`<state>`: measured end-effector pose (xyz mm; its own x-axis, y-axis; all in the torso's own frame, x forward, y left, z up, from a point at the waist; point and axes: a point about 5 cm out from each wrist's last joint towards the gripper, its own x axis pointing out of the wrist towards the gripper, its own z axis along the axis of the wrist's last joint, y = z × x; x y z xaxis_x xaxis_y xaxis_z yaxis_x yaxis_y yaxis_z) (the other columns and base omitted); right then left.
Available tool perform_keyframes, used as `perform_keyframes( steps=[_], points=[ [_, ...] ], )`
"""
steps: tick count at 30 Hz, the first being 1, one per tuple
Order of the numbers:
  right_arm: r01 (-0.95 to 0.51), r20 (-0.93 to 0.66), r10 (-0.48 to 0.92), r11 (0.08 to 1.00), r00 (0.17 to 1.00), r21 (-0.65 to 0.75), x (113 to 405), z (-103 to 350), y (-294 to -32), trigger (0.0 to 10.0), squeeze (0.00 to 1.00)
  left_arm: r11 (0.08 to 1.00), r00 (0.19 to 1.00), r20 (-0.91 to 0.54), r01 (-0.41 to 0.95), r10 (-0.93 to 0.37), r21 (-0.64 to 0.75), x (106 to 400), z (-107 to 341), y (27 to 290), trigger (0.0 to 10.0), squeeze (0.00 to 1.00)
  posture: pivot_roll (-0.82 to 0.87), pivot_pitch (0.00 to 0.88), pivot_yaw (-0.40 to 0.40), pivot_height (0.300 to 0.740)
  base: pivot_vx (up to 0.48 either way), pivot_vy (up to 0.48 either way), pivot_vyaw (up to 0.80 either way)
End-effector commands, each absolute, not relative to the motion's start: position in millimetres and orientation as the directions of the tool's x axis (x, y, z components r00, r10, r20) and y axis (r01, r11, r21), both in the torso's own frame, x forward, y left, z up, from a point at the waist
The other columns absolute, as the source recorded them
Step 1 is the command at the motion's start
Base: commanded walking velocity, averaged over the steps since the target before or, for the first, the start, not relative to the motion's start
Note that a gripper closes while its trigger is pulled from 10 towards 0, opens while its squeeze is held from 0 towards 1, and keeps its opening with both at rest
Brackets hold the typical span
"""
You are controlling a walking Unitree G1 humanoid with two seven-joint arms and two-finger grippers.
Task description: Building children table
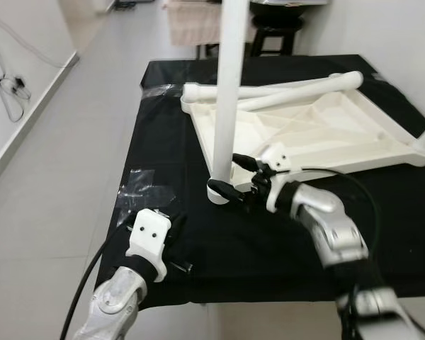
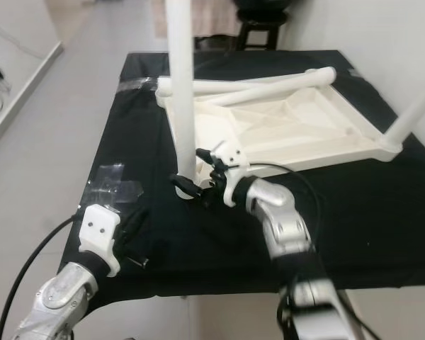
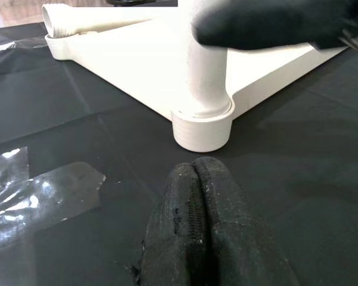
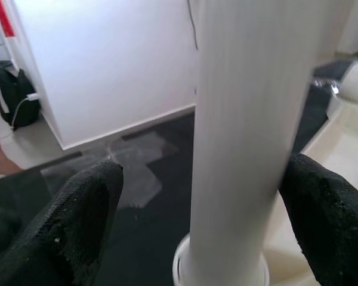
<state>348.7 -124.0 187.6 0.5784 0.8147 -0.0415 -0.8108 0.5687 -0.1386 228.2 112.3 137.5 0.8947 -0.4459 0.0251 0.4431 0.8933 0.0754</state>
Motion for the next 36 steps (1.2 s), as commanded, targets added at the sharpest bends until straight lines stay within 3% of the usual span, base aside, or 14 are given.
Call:
perform_keyframes(
  steps=[1, 11, 12, 13, 14, 25, 31, 32, 33, 34, 36],
  points=[
    [-0.848, -0.063, 0.850, 0.511, 0.522, -0.140, 350.5, 184.0, -114.5, 10.0, 0.00, 0.892, 0.894, 0.021, 0.445, -0.447, 0.077, 225.8, 136.5, 114.5, 10.0, 0.00, 0.13, 0.133, -0.015, 0.740, 0.000, 0.000, 0.00],
    [-0.874, -0.057, 0.877, 0.466, 0.476, -0.134, 374.5, 202.5, -99.1, 10.0, 0.00, 0.889, 0.890, 0.031, 0.452, -0.455, 0.071, 222.7, 138.3, 113.5, 10.0, 0.00, 0.15, 0.152, -0.024, 0.740, 0.000, 0.000, 0.00],
    [-0.883, -0.062, 0.886, 0.450, 0.460, -0.133, 375.8, 202.9, -98.5, 2.6, 0.00, 0.889, 0.890, 0.032, 0.452, -0.455, 0.071, 222.4, 138.4, 113.4, 10.0, 0.00, 0.16, 0.154, -0.024, 0.740, 0.000, 0.000, 0.00],
    [-0.883, -0.062, 0.886, 0.450, 0.460, -0.133, 375.8, 202.9, -98.5, 2.6, 0.00, 0.889, 0.890, 0.032, 0.452, -0.455, 0.071, 222.4, 138.4, 113.4, 10.0, 0.00, 0.16, 0.154, -0.024, 0.740, 0.000, 0.000, 0.00],
    [-0.897, -0.075, 0.898, 0.424, 0.434, -0.122, 377.5, 203.3, -98.7, 0.0, 0.00, 0.890, 0.890, 0.032, 0.452, -0.455, 0.068, 222.0, 138.5, 113.1, 10.0, 0.00, 0.16, 0.155, -0.026, 0.740, 0.000, 0.000, 0.00],
    [-0.897, -0.082, 0.894, 0.433, 0.440, -0.092, 383.6, 203.4, -108.1, 0.0, 0.00, 0.890, 0.890, 0.033, 0.452, -0.454, 0.062, 222.1, 138.6, 113.0, 10.0, 0.00, 0.14, 0.157, -0.033, 0.740, 0.000, 0.000, 0.00],
    [-0.780, -0.146, 0.766, 0.614, 0.626, -0.124, 379.6, 171.4, -110.4, 0.0, 0.00, 0.897, 0.896, 0.040, 0.439, -0.441, 0.056, 224.0, 138.7, 114.3, 10.0, 0.00, 0.11, 0.159, -0.041, 0.740, 0.000, 0.000, 0.00],
    [-0.529, -0.143, 0.516, 0.845, 0.844, -0.073, 375.6, 152.6, -109.9, 0.0, 0.00, 0.899, 0.899, 0.042, 0.434, -0.436, 0.054, 224.2, 138.8, 115.0, 10.0, 0.00, 0.10, 0.162, -0.044, 0.740, 0.000, 0.000, 0.00],
    [-0.529, -0.143, 0.516, 0.845, 0.844, -0.073, 375.6, 152.6, -109.9, 0.0, 0.00, 0.899, 0.899, 0.042, 0.434, -0.436, 0.054, 224.2, 138.8, 115.0, 10.0, 0.00, 0.10, 0.162, -0.044, 0.740, 0.000, 0.000, 0.00],
    [-0.288, -0.168, 0.277, 0.956, 0.946, -0.046, 368.6, 139.6, -116.5, 0.0, 0.00, 0.901, 0.900, 0.043, 0.431, -0.433, 0.052, 224.4, 138.9, 115.5, 10.0, 0.00, 0.10, 0.162, -0.044, 0.740, 0.000, 0.000, 0.00],
    [-0.296, -0.169, 0.281, 0.953, 0.945, -0.066, 337.8, 128.1, -94.9, 0.0, 0.00, 0.901, 0.900, 0.042, 0.431, -0.433, 0.053, 226.7, 138.7, 116.0, 10.0, 0.00, 0.08, 0.153, -0.014, 0.740, 0.000, 0.000, 0.00]
  ],
)
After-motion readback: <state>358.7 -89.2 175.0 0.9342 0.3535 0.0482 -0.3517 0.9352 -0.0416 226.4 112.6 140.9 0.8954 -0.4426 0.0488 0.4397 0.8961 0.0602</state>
